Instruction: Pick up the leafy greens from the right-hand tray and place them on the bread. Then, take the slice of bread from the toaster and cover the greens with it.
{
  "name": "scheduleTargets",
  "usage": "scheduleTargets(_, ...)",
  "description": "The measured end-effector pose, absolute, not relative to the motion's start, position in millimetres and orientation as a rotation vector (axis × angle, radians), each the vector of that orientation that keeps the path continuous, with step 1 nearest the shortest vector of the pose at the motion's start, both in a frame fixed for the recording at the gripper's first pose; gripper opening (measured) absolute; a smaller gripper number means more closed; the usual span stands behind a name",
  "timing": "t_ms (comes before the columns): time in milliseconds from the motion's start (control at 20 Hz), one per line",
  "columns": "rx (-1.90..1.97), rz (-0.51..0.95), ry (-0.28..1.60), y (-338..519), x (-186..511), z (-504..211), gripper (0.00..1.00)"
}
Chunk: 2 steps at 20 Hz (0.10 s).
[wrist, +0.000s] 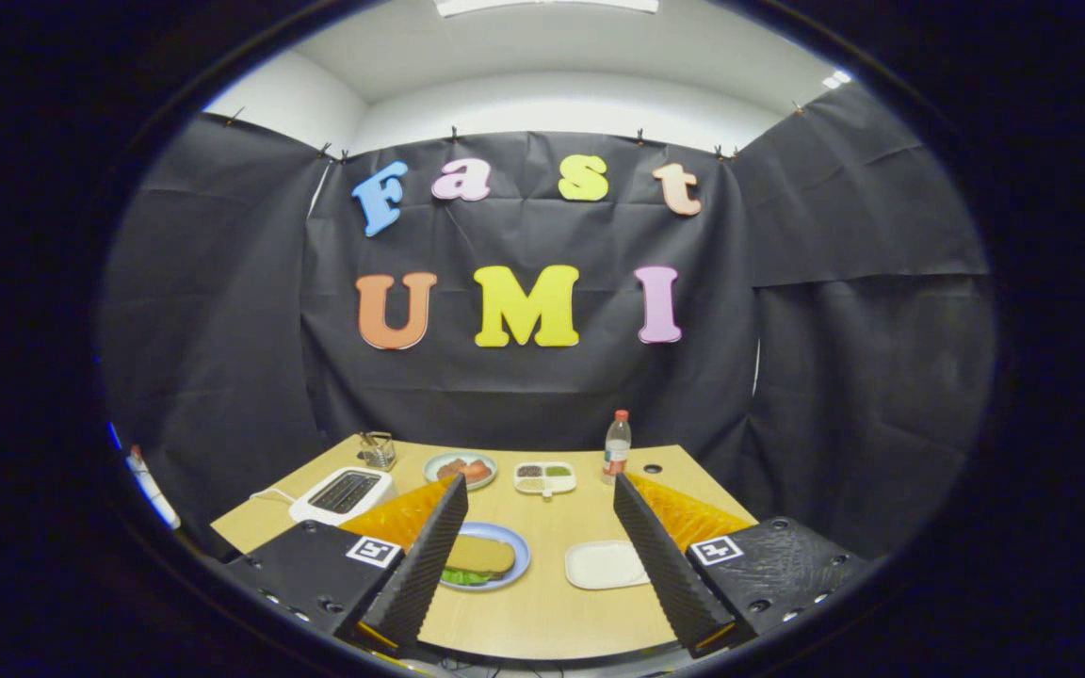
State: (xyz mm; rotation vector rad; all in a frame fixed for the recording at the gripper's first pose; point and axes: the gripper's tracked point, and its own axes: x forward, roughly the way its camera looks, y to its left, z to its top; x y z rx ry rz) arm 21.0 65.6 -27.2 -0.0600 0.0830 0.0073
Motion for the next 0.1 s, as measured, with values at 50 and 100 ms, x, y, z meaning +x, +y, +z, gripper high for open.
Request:
scheduleTargets(50,-0.066,0.005,0.087,66.6,24.1,-30.1,0.95)
scheduleTargets(100,-0.07,0.001,0.09,66.1,25.9,-31.9,0.95)
